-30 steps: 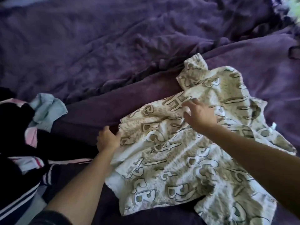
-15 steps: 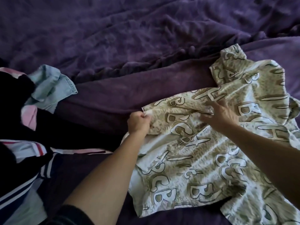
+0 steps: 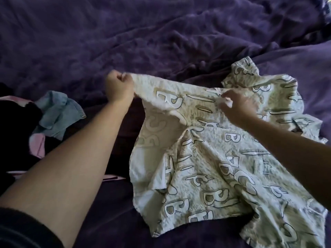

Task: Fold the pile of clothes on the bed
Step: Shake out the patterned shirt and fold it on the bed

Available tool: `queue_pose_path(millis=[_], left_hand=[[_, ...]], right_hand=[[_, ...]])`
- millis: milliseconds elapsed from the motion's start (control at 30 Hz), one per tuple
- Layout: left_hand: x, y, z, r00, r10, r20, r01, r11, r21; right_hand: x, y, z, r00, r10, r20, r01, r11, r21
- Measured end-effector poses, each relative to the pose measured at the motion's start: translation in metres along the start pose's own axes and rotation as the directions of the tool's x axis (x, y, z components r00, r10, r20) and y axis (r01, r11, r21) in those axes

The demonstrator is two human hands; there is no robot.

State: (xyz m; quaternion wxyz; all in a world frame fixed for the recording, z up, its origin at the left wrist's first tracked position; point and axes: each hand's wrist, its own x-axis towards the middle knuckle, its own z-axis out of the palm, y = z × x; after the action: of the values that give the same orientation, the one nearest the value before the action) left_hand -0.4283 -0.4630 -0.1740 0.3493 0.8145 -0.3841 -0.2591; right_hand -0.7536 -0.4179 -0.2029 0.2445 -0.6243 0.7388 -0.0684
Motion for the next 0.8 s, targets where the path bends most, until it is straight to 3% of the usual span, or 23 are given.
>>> queue_pose_path(millis=[100, 200, 267, 333, 400, 433, 467, 533, 567, 600, 667, 733, 800], left_hand=[[-0.040, -0.048, 0.002, 0.996, -0.094, 0.014, 0.093, 0.994, 0.049], [-0.102, -0.089, -0.014, 0.934, -0.332, 0.134, 0.336, 0.942, -0.009], [-0.150, -0.117, -0.029, 0.859, -0.420, 0.293, 0.409, 0.907, 0.101], [-0.193, -0.139, -0.045, 0.700, -0.488, 0.521, 0.334, 0.869, 0.366], [-0.216, -0.152, -0.057, 0.462, -0.591, 0.661, 0.214, 0.798, 0.563], [-0.214, -0.152, -0.060, 0.444, -0.604, 0.662, 0.175, 0.783, 0.597], [-0.205, -0.153, -0.059, 0.521, -0.573, 0.633, 0.159, 0.794, 0.587], [-0.176, -0.150, -0.047, 0.795, -0.394, 0.460, 0.130, 0.853, 0.506], [-0.158, -0.146, -0.037, 0.885, -0.307, 0.349, 0.137, 0.890, 0.435], [-0.140, -0.141, -0.025, 0.921, -0.281, 0.269, 0.180, 0.921, 0.346], [-0.111, -0.134, 0.004, 0.861, -0.447, 0.243, 0.428, 0.894, 0.131], [-0.099, -0.128, 0.032, 0.726, -0.633, 0.268, 0.665, 0.746, -0.035], [-0.096, -0.123, 0.053, 0.716, -0.648, 0.258, 0.694, 0.703, -0.159]], right_hand=[[-0.026, 0.015, 0.022, 0.970, -0.004, 0.245, 0.038, 0.991, -0.132], [-0.052, 0.025, 0.030, 0.964, -0.124, 0.235, 0.175, 0.963, -0.207], [-0.067, 0.025, 0.036, 0.953, -0.235, 0.189, 0.270, 0.944, -0.187], [-0.078, 0.023, 0.040, 0.943, -0.246, 0.224, 0.294, 0.932, -0.211], [-0.083, 0.019, 0.040, 0.947, -0.194, 0.255, 0.260, 0.931, -0.257], [-0.083, 0.018, 0.039, 0.958, -0.198, 0.205, 0.246, 0.939, -0.240], [-0.081, 0.017, 0.038, 0.966, -0.232, 0.118, 0.252, 0.948, -0.195], [-0.071, 0.016, 0.034, 0.945, -0.315, -0.092, 0.303, 0.945, -0.123], [-0.064, 0.016, 0.033, 0.926, -0.337, -0.170, 0.324, 0.941, -0.103], [-0.056, 0.017, 0.034, 0.912, -0.349, -0.217, 0.336, 0.937, -0.098], [-0.038, 0.019, 0.037, 0.913, -0.334, -0.233, 0.309, 0.941, -0.137], [-0.024, 0.021, 0.041, 0.955, -0.256, -0.149, 0.223, 0.953, -0.204], [-0.015, 0.028, 0.046, 0.987, -0.162, -0.003, 0.155, 0.944, -0.291]])
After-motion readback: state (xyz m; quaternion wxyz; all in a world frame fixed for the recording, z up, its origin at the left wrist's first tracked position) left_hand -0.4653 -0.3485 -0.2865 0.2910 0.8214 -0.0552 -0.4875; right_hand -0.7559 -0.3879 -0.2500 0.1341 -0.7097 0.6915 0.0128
